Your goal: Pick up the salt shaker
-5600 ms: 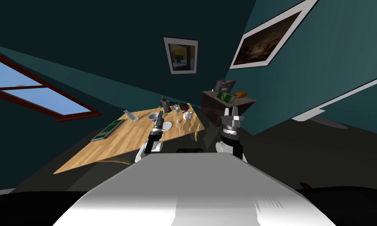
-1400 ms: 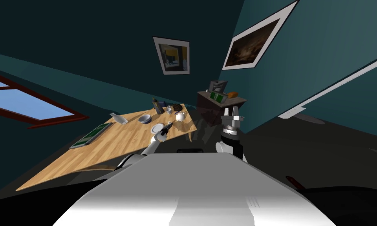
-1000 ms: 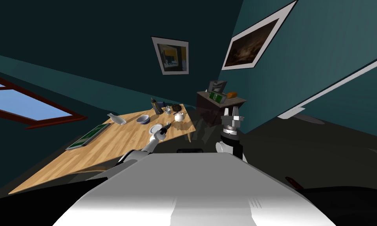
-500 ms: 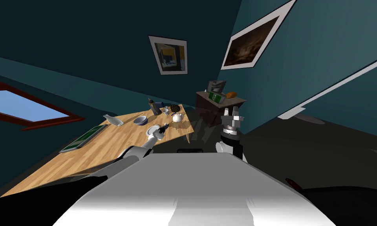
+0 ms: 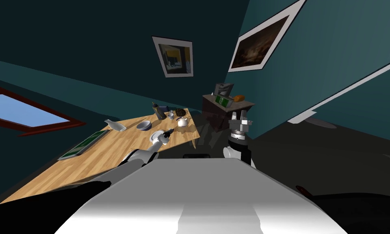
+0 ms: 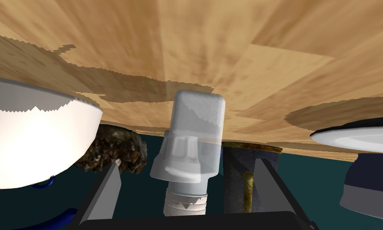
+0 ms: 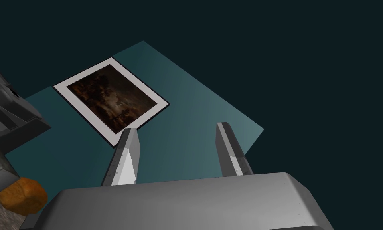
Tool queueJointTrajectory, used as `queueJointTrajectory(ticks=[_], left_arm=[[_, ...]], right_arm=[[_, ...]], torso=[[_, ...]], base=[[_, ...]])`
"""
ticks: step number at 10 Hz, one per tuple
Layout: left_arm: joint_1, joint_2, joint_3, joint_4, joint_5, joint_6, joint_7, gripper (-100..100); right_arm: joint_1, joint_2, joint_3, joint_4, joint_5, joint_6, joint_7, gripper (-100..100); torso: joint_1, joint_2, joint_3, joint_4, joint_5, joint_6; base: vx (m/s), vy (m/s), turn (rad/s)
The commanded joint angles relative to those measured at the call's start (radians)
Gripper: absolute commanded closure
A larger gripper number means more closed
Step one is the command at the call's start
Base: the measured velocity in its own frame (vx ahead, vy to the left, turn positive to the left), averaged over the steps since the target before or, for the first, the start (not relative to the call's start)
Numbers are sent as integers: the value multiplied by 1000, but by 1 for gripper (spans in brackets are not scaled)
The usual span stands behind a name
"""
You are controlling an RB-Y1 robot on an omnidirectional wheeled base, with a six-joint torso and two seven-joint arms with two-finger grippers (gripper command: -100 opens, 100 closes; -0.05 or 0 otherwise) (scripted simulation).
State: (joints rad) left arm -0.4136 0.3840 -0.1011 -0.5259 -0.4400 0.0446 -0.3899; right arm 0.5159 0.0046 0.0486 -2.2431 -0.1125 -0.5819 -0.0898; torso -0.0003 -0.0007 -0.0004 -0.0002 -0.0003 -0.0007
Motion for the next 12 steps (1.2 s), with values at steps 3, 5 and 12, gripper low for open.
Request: queueJointTrajectory(ticks=[3, 5, 12], left_arm=[[69, 62, 28, 16, 32, -68, 13, -100], [115, 103, 47, 27, 53, -114, 22, -100], [161, 145, 66, 38, 74, -159, 31, -100]], right_arm=[[0, 0, 0, 0, 0, 0, 0, 0], [0, 0, 0, 0, 0, 0, 0, 0], [0, 0, 0, 0, 0, 0, 0, 0]], torso=[[-3, -2, -1, 0, -1, 0], [-4, -2, -1, 0, -1, 0], [-1, 0, 0, 0, 0, 0]], base=[[46, -64, -173], [64, -75, -166], [18, -21, -50]])
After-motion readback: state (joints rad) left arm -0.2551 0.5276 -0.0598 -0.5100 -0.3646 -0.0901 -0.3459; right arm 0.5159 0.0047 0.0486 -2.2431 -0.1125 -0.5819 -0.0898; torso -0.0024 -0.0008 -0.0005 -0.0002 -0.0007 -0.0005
